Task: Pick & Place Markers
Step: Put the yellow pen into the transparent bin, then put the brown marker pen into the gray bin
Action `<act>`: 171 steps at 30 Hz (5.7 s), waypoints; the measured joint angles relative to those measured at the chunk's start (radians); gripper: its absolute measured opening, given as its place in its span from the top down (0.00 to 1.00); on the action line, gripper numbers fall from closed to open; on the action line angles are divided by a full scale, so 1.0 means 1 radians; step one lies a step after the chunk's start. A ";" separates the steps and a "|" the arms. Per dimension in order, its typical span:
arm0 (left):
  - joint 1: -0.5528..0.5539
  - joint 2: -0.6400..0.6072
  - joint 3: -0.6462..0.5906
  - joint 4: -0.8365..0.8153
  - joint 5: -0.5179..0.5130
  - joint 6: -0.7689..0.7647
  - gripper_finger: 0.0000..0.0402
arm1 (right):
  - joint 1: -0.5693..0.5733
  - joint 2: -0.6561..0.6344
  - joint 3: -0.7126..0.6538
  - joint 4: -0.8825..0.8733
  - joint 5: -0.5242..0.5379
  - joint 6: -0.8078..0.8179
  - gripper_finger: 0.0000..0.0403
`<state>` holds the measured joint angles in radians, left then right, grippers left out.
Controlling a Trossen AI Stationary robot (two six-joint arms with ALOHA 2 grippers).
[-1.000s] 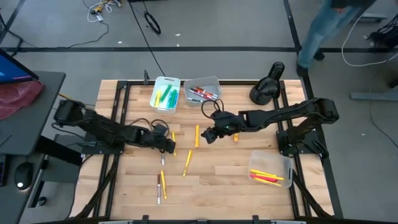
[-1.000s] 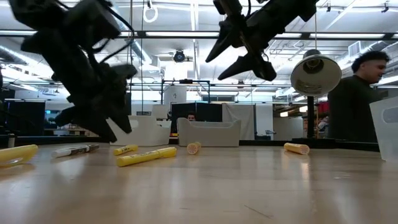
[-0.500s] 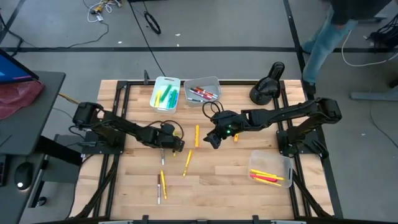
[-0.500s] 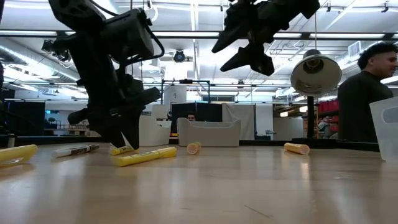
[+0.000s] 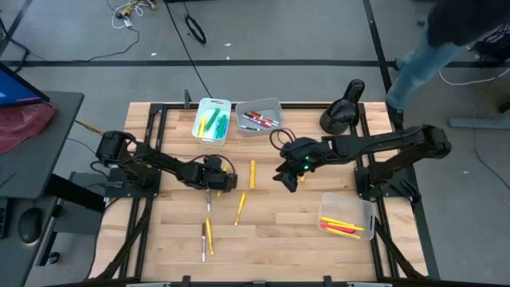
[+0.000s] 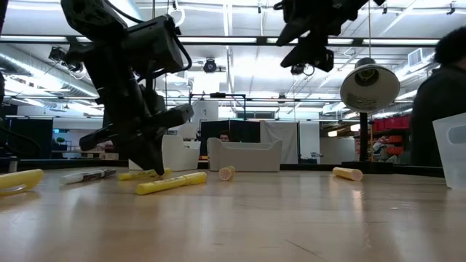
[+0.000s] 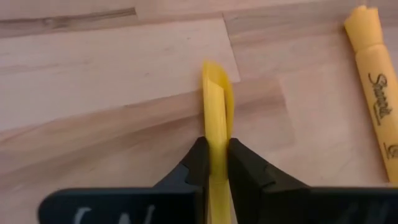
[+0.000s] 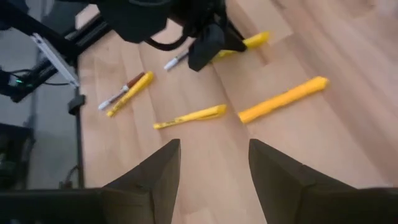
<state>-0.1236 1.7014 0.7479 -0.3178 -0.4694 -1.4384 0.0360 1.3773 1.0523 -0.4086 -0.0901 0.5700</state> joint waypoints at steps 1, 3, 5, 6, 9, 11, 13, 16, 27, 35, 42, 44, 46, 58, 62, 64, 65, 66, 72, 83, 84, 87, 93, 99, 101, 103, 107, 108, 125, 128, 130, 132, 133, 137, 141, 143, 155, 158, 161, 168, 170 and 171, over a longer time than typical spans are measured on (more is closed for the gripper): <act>0.005 0.000 0.000 0.003 0.001 0.000 0.90 | 0.000 -0.013 0.000 -0.020 0.013 -0.009 0.53; 0.012 -0.010 0.000 0.011 0.002 0.001 0.90 | 0.000 -0.038 0.000 -0.054 0.036 -0.021 0.53; 0.020 -0.030 -0.002 0.026 0.011 0.014 0.90 | 0.000 -0.059 0.000 -0.086 0.056 -0.031 0.53; 0.023 -0.045 -0.003 0.026 0.015 0.028 0.90 | 0.000 -0.066 0.000 -0.103 0.064 -0.034 0.53; 0.033 -0.108 -0.007 0.024 0.002 0.069 0.90 | 0.000 -0.075 0.000 -0.143 0.082 -0.022 0.53; 0.038 -0.165 -0.003 0.048 -0.005 0.111 0.91 | 0.000 -0.077 0.000 -0.152 0.082 0.004 0.53; 0.039 -0.214 -0.005 0.084 -0.004 0.165 0.91 | 0.003 -0.076 0.000 -0.138 0.090 -0.004 0.53; 0.048 -0.285 -0.004 0.215 0.005 0.263 0.91 | 0.013 -0.073 0.000 -0.051 0.140 -0.034 0.53; 0.123 -0.391 -0.002 0.945 0.169 0.628 0.91 | 0.013 -0.059 -0.001 0.283 0.215 0.032 0.49; 0.177 -0.393 0.000 1.191 0.266 0.650 0.91 | 0.014 0.011 -0.001 0.661 0.204 0.038 0.40; 0.202 -0.392 0.000 1.200 0.351 0.646 0.91 | 0.012 0.092 -0.001 0.811 0.299 0.054 0.46; 0.202 -0.392 0.000 1.201 0.364 0.646 0.91 | 0.010 0.108 -0.001 0.818 0.308 0.054 0.49; 0.202 -0.392 0.000 1.200 0.372 0.648 0.91 | 0.006 0.116 -0.001 0.820 0.305 0.060 0.51; 0.206 -0.393 0.000 1.203 0.396 0.670 0.83 | 0.006 0.122 -0.001 0.867 0.260 0.031 0.95; 0.206 -0.393 0.000 1.193 0.400 0.744 0.76 | 0.018 0.087 -0.001 0.789 0.264 0.041 0.94; 0.205 -0.393 0.000 1.194 0.400 0.767 0.71 | 0.031 0.044 -0.001 0.697 0.262 0.051 0.95; 0.205 -0.393 0.000 1.190 0.400 0.771 0.68 | 0.042 0.016 -0.001 0.644 0.262 0.050 0.96; 0.205 -0.393 0.000 1.175 0.399 0.774 0.66 | 0.055 -0.013 -0.001 0.576 0.261 0.050 0.96; 0.206 -0.393 0.001 1.040 0.421 0.770 0.53 | 0.174 -0.191 0.001 0.029 0.109 0.166 0.96; 0.206 -0.393 0.001 0.961 0.423 0.803 0.52 | 0.457 -0.194 -0.010 -0.961 -0.178 0.390 0.96; 0.205 -0.393 0.001 0.960 0.423 0.804 0.52 | 0.458 -0.184 -0.028 -0.969 -0.193 0.364 0.96; 0.206 -0.393 0.001 0.960 0.422 0.803 0.52 | 0.450 -0.150 -0.127 -0.900 -0.312 0.280 0.96; 0.204 -0.393 0.001 0.958 0.423 0.771 0.52 | 0.447 -0.054 -0.287 -0.788 -0.421 0.258 0.96; 0.205 -0.393 0.001 0.955 0.448 0.770 0.52 | 0.446 0.031 -0.324 -0.646 -0.398 0.251 0.89; 0.205 -0.393 0.001 0.955 0.448 0.769 0.52 | 0.446 0.053 -0.328 -0.616 -0.397 0.250 0.84; 0.205 -0.393 0.001 0.955 0.448 0.770 0.52 | 0.446 0.068 -0.328 -0.603 -0.397 0.261 0.79; 0.204 -0.393 0.001 0.956 0.456 0.770 0.52 | 0.446 0.064 -0.311 -0.614 -0.411 0.297 0.69; 0.205 -0.393 0.001 0.956 0.470 0.770 0.52 | 0.446 0.058 -0.295 -0.629 -0.410 0.305 0.67; 0.063 -0.422 0.019 0.822 0.616 0.905 0.58 | 0.566 -0.080 0.204 -0.711 0.389 0.720 0.69; -0.014 -0.440 0.103 0.632 0.450 0.969 0.61 | 0.594 -0.094 0.185 -0.643 0.634 0.671 0.71; -0.077 -0.440 0.202 0.446 0.296 1.014 0.64 | 0.594 -0.100 0.153 -0.636 0.724 0.649 0.72; -0.145 -0.427 0.317 0.257 0.127 1.031 0.66 | 0.585 -0.100 0.129 -0.621 0.777 0.644 0.73; -0.175 -0.414 0.369 0.175 0.044 1.029 0.67 | 0.579 -0.101 0.118 -0.612 0.795 0.640 0.73; -0.281 -0.366 0.533 -0.149 -0.205 0.913 0.72 | 0.550 -0.102 0.069 -0.470 0.816 0.495 0.72; -0.356 -0.360 0.579 -0.407 -0.265 0.585 0.75 | 0.527 -0.102 0.051 -0.297 0.816 0.276 0.68; -0.387 -0.358 0.571 -0.524 -0.239 0.387 0.77 | 0.517 -0.114 0.050 -0.223 0.813 0.201 0.65; -0.484 -0.358 0.204 -0.679 0.004 -0.567 0.68 | 0.461 -0.201 0.051 -0.108 0.811 0.057 0.49; -0.452 -0.358 0.083 -0.512 0.014 -0.592 0.54 | 0.461 -0.208 0.050 -0.108 0.806 0.042 0.47; -0.396 -0.358 -0.022 -0.377 0.050 -0.591 0.42 | 0.461 -0.209 0.051 -0.108 0.805 0.031 0.46; -0.304 -0.358 -0.140 -0.256 0.023 -0.553 0.38 | 0.461 -0.213 0.051 -0.109 0.772 -0.013 0.47; -0.283 -0.343 -0.142 -0.249 -0.006 -0.515 0.41 | 0.461 -0.217 0.050 -0.109 0.762 -0.024 0.48; -0.273 -0.330 -0.142 -0.241 -0.012 -0.501 0.43 | 0.461 -0.218 0.050 -0.110 0.759 -0.031 0.48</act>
<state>-0.3970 1.3715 0.6064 -0.5585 -0.4810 -1.9393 0.4973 1.1589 1.1027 -0.5186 0.6691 0.5394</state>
